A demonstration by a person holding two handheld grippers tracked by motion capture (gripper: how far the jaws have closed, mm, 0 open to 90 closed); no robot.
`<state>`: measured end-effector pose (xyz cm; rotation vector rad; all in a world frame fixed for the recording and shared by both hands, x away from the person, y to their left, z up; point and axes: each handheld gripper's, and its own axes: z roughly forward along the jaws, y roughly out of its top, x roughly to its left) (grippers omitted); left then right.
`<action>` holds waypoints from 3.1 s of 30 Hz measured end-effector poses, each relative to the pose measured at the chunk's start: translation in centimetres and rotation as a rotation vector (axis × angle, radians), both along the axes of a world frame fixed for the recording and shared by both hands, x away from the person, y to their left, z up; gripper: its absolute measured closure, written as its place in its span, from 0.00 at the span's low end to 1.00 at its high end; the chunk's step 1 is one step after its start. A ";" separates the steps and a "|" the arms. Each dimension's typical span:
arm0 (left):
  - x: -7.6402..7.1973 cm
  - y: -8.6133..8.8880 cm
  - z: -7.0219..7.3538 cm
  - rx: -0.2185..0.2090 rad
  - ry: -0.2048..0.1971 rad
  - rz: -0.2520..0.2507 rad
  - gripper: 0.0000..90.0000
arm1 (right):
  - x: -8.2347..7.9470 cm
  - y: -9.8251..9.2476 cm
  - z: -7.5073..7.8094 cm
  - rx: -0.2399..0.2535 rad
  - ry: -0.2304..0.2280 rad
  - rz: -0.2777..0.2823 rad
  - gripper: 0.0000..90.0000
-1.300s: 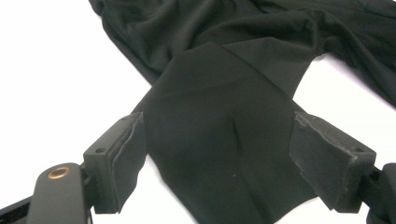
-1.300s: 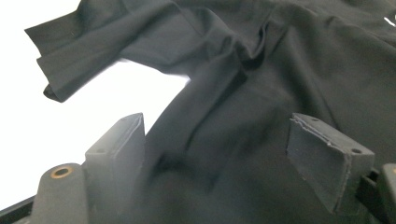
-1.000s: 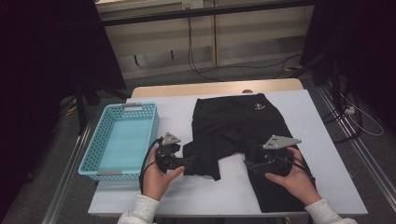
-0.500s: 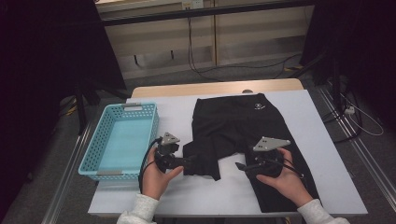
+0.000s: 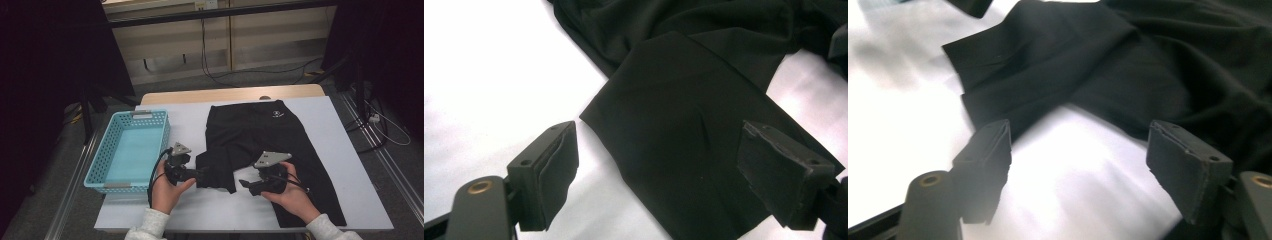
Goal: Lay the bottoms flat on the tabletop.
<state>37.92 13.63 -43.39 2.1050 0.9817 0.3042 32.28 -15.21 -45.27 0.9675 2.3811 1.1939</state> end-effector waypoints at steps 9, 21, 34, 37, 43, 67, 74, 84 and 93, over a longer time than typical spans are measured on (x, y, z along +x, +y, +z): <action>0.0 0.0 0.0 -0.014 -0.003 0.006 0.20 | -0.4 2.4 -0.6 -0.020 0.026 0.077 0.42; 0.0 -0.1 -0.5 -0.005 0.018 0.004 0.23 | -0.5 4.2 -1.5 -0.058 0.035 0.099 0.73; 0.0 -0.2 -1.3 -0.013 0.058 0.010 0.38 | -0.1 1.7 -0.4 -0.034 0.012 0.050 0.96; 0.1 -0.5 -2.0 -0.010 0.101 0.005 0.46 | -0.1 1.1 -0.1 -0.027 0.004 0.035 0.96; -0.1 -1.1 -2.2 -0.024 0.129 -0.005 0.64 | 0.0 0.4 0.1 -0.030 -0.016 0.012 0.95; 0.3 0.9 1.5 -0.178 0.174 0.026 1.00 | -0.2 0.5 -0.4 -0.030 0.020 0.009 0.60; 0.4 1.4 1.6 -0.189 0.153 0.054 1.00 | -0.4 2.3 -1.3 -0.060 0.036 0.044 0.46; 0.8 0.8 0.5 -0.157 0.115 0.062 1.00 | 0.2 1.3 -1.3 -0.077 0.023 0.009 0.91; 0.4 0.1 -0.8 -0.095 0.115 0.055 0.62 | 0.3 0.7 -1.2 -0.058 0.044 0.001 0.96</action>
